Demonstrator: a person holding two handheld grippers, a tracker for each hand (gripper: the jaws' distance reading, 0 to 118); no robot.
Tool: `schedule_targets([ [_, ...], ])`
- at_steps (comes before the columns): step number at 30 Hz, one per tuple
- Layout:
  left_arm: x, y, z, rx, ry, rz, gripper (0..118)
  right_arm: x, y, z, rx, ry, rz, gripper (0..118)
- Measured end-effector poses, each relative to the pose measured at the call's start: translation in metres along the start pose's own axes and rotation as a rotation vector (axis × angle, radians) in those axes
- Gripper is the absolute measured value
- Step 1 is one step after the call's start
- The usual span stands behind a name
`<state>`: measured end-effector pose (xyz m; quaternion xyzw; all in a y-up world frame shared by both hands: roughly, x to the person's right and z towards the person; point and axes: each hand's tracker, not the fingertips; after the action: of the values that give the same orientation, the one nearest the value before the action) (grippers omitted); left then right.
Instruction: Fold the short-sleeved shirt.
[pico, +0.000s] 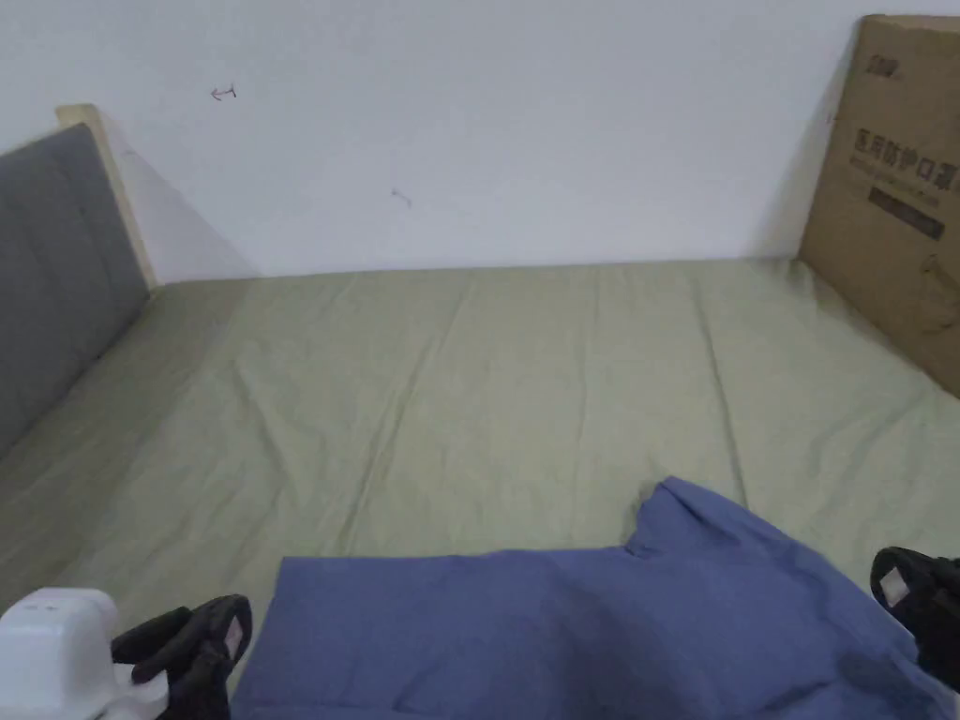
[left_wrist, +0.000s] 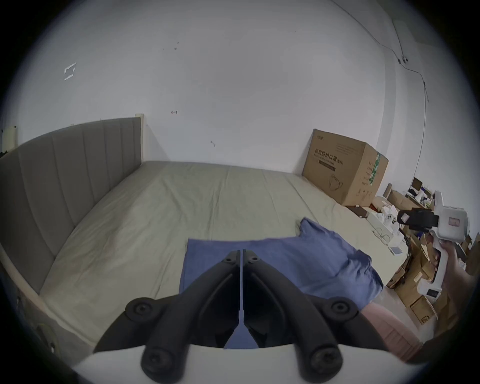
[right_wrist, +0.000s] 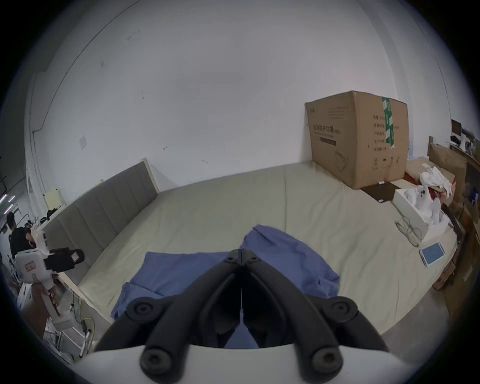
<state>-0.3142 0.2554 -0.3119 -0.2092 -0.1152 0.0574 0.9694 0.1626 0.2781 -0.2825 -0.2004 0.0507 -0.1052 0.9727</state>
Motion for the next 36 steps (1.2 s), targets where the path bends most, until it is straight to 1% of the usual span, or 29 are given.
schedule_targets([
  [2, -0.025, 0.021, -0.037, -0.053, -0.008, 0.002, 2, -0.005, 0.008, -0.006, -0.002, 0.004, 0.002, 0],
  [3, -0.038, 0.03, -0.061, -0.116, 0.009, 0.005, 2, -0.006, 0.01, -0.011, -0.019, 0.003, 0.014, 0],
  [5, -0.062, 0.04, -0.124, -0.385, -0.053, 0.042, 2, -0.008, 0.011, -0.018, -0.042, -0.017, 0.025, 0],
  [6, -0.077, 0.037, -0.155, -0.427, -0.075, 0.038, 2, -0.005, 0.012, -0.026, -0.054, -0.018, 0.021, 0],
  [8, -0.099, 0.027, -0.204, -0.438, 0.0, -0.007, 5, -0.003, 0.01, -0.037, -0.09, -0.021, 0.018, 0],
  [9, -0.106, 0.02, -0.223, -0.448, 0.006, -0.005, 25, -0.002, 0.007, -0.042, -0.11, -0.033, 0.019, 0],
  [10, -0.114, 0.012, -0.244, -0.482, 0.015, -0.003, 55, -0.001, 0.007, -0.05, -0.135, -0.045, 0.017, 0],
  [11, -0.121, 0.003, -0.264, -0.518, 0.003, 0.0, 91, 0.001, 0.005, -0.057, -0.162, -0.049, 0.008, 0],
  [12, -0.126, -0.007, -0.28, -0.552, 0.009, 0.001, 117, 0.002, 0.002, -0.063, -0.181, -0.049, 0.0, 0],
  [13, -0.128, -0.02, -0.29, -0.564, 0.033, 0.01, 118, 0.003, 0.0, -0.069, -0.198, -0.05, -0.006, 0],
  [14, -0.131, -0.028, -0.301, -0.539, 0.026, 0.015, 114, 0.005, -0.001, -0.076, -0.21, -0.052, -0.008, 0],
  [15, -0.133, -0.037, -0.312, -0.562, 0.038, 0.007, 114, 0.006, -0.003, -0.08, -0.223, -0.054, -0.006, 0],
  [17, -0.136, -0.054, -0.33, -0.64, 0.061, -0.054, 114, 0.007, -0.007, -0.091, -0.258, -0.072, 0.008, 0],
  [18, -0.134, -0.062, -0.334, -0.652, 0.067, -0.089, 117, 0.008, -0.008, -0.095, -0.269, -0.074, 0.014, 0],
  [19, -0.129, -0.064, -0.333, -0.623, 0.04, -0.105, 117, 0.009, -0.009, -0.1, -0.279, -0.076, 0.02, 0],
  [20, -0.124, -0.061, -0.328, -0.59, 0.043, -0.138, 114, 0.009, -0.009, -0.104, -0.288, -0.078, 0.024, 0],
  [22, -0.113, -0.061, -0.315, -0.534, 0.066, -0.191, 90, 0.011, -0.009, -0.109, -0.297, -0.074, 0.03, 0],
  [23, -0.104, -0.062, -0.305, -0.5, 0.072, -0.221, 67, 0.013, -0.008, -0.113, -0.297, -0.07, 0.029, 0],
  [24, -0.097, -0.062, -0.299, -0.476, 0.061, -0.243, 37, 0.015, -0.006, -0.117, -0.293, -0.062, 0.023, 0],
  [25, -0.09, -0.057, -0.289, -0.464, 0.022, -0.266, 37, 0.02, -0.001, -0.123, -0.285, -0.047, 0.002, 0],
  [26, -0.081, -0.057, -0.284, -0.466, -0.009, -0.29, 25, 0.027, 0.005, -0.13, -0.274, -0.028, -0.019, 0],
  [27, -0.071, -0.058, -0.278, -0.451, -0.018, -0.326, 3, 0.035, 0.013, -0.141, -0.26, -0.014, -0.027, 0],
  [28, -0.065, -0.053, -0.271, -0.429, 0.006, -0.379, 3, 0.044, 0.022, -0.156, -0.246, -0.018, -0.028, 0],
  [30, -0.057, -0.041, -0.262, -0.431, -0.068, -0.351, 3, 0.072, 0.038, -0.194, -0.257, -0.05, -0.042, 0],
  [32, -0.05, -0.025, -0.25, -0.415, -0.045, -0.342, 3, 0.101, 0.052, -0.251, -0.408, -0.072, -0.114, 1],
  [33, -0.05, -0.015, -0.244, -0.402, -0.035, -0.333, 3, 0.118, 0.054, -0.277, -0.459, -0.088, -0.148, 28],
  [34, -0.051, -0.008, -0.239, -0.387, -0.021, -0.315, 3, 0.133, 0.051, -0.302, -0.505, -0.104, -0.177, 72],
  [35, -0.052, -0.001, -0.233, -0.372, -0.012, -0.293, 3, 0.145, 0.045, -0.327, -0.581, -0.098, -0.177, 108],
  [36, -0.055, 0.003, -0.228, -0.357, -0.01, -0.267, 3, 0.154, 0.042, -0.343, -0.619, -0.131, -0.171, 117],
])
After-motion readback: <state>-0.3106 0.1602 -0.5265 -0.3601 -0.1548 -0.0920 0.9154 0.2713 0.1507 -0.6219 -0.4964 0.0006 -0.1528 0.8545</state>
